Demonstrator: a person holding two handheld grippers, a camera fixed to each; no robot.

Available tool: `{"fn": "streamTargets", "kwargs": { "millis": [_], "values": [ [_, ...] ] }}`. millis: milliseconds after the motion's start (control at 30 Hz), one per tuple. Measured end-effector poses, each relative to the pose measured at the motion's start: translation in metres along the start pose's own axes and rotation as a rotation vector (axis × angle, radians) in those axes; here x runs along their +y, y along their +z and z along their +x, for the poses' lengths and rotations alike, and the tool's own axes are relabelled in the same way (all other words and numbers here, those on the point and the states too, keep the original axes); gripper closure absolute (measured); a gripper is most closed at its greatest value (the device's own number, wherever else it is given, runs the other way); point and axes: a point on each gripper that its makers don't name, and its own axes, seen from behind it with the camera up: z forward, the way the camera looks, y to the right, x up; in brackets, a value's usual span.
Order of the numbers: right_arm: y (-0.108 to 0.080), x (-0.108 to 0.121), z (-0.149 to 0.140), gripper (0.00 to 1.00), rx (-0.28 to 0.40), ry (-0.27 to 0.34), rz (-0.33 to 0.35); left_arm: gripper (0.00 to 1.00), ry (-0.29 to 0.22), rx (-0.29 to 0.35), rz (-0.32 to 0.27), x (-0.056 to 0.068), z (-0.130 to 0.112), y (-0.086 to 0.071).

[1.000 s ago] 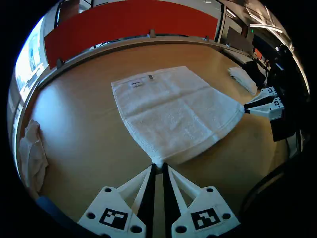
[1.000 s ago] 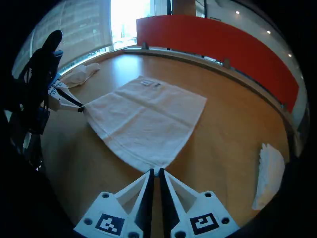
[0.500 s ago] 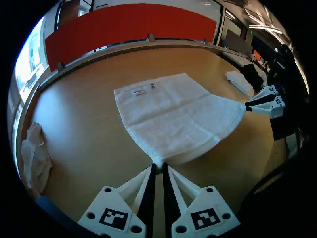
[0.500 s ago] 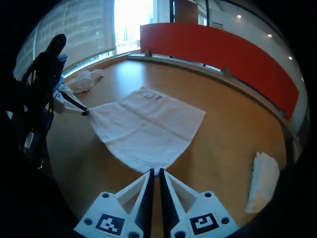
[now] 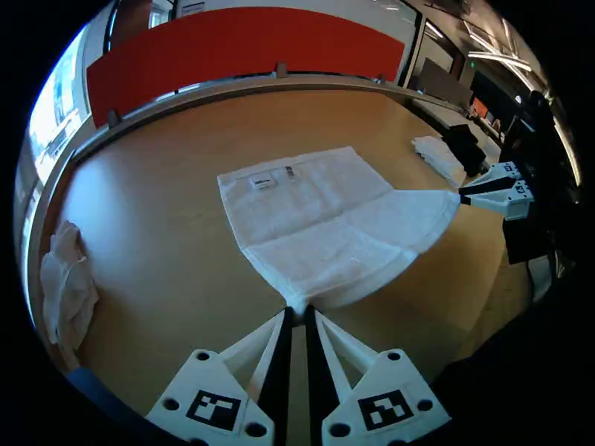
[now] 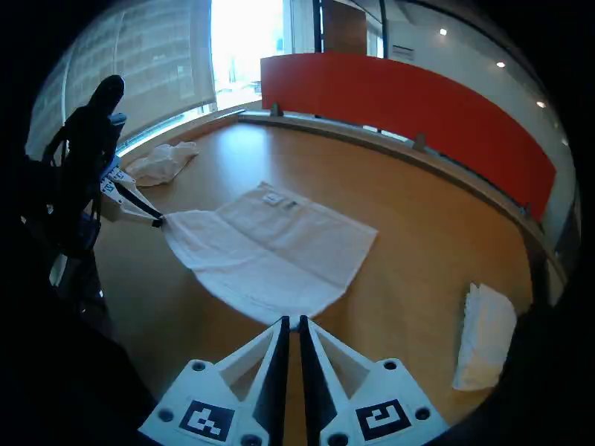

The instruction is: Fold towel

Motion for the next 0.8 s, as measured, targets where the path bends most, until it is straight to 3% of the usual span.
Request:
{"fn": "streamTargets", "kwargs": {
  "millis": [433,800],
  "values": [
    [-0.022,-0.004,0.004,0.9,0.01,0.026,-0.004,0.88,-0.014,-0.013,-0.026,0.017,-0.006,-0.019],
    [-0.023,-0.001,0.007,0.9,0.008,0.026,0.0,0.88,-0.034,-0.013,-0.02,0.019,-0.004,-0.02]
  ]
}}
